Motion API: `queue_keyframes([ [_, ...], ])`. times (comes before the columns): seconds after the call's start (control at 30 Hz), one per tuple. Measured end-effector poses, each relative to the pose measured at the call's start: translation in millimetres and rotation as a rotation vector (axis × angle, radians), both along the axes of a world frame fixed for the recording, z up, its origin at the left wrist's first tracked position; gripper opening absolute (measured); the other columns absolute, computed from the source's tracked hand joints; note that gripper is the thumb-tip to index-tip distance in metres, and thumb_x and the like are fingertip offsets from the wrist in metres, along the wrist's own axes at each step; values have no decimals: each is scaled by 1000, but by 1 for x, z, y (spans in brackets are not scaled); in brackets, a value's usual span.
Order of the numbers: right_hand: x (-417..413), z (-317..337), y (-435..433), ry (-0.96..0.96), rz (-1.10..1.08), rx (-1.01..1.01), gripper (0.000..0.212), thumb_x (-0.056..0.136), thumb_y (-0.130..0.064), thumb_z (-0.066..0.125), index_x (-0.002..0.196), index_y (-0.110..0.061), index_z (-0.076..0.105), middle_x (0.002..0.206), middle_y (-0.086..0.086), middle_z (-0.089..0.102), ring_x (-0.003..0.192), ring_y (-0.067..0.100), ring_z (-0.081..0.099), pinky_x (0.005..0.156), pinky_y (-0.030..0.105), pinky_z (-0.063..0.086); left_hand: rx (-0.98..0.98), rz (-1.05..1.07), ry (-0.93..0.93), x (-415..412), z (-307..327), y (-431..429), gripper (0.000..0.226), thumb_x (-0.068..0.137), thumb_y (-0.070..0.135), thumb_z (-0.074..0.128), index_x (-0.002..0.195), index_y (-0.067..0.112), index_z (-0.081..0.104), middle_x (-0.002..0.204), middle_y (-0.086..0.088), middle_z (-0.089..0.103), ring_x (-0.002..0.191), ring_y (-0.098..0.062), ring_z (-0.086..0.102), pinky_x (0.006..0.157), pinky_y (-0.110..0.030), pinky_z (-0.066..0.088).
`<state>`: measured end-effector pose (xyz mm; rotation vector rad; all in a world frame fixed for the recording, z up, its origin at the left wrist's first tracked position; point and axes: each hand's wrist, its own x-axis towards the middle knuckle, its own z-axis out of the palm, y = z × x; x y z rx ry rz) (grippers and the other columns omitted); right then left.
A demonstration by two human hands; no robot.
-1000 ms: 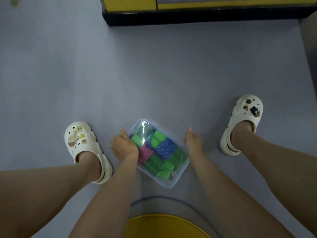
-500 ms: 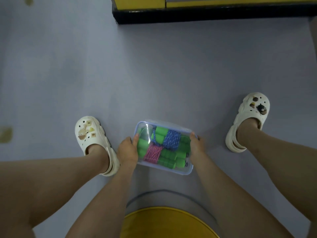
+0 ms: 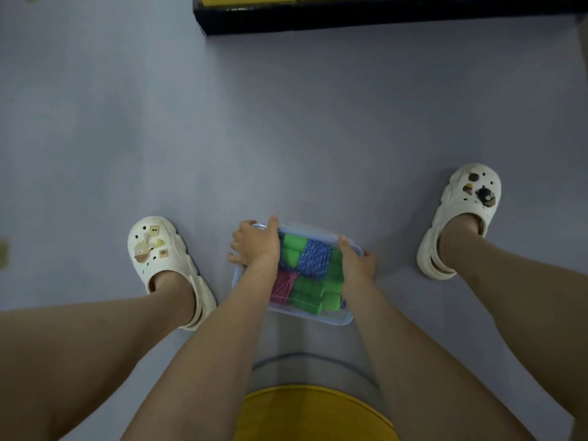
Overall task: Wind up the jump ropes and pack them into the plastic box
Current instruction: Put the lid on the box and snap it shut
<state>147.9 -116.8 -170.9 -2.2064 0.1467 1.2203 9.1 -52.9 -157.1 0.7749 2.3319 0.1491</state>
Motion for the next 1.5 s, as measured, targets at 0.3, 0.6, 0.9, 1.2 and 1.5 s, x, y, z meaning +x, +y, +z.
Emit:
queue_keyframes([
  [0.3, 0, -8, -1, -45, 8, -7, 53, 66, -61, 72, 94, -26, 42, 113, 7, 58, 110, 33, 53, 104, 54, 35, -113, 96, -58, 4, 2, 13, 43, 78, 41, 61, 117, 24, 55, 132, -7, 45, 122, -30, 38, 102, -43, 25],
  [0.6, -2, -6, 2, -53, -21, -27, 52, 58, -64, 67, 88, -29, 43, 105, 7, 61, 101, 33, 57, 97, 53, 41, -82, 98, 90, 13, -8, 14, 27, 80, 34, 57, 106, 30, 56, 126, -4, 44, 115, -28, 40, 98, -42, 28],
  [0.9, 7, -40, 15, -9, -52, -143, 68, 34, -62, 60, 84, -16, 65, 110, 13, 64, 97, 35, 59, 88, 49, 51, -98, 96, 129, 17, -13, 16, 27, 80, 33, 57, 107, 29, 55, 125, -5, 42, 113, -29, 40, 98, -42, 27],
  [1.2, 13, -11, 15, 85, 131, -159, 87, 59, -56, 73, 131, -14, 50, 129, 12, 53, 117, 35, 53, 101, 48, 43, -100, -5, -9, 6, -7, 10, 39, 85, 42, 53, 119, 26, 47, 132, -8, 36, 118, -31, 35, 99, -44, 26],
  [1.5, 14, 10, 20, -288, 1101, -15, 40, 85, -37, 66, 120, -16, 64, 126, 7, 60, 120, 25, 52, 102, 33, 36, -61, -33, -339, -18, -2, 7, 56, 83, 38, 67, 133, 25, 43, 141, -10, 27, 127, -33, 27, 109, -43, 28],
])
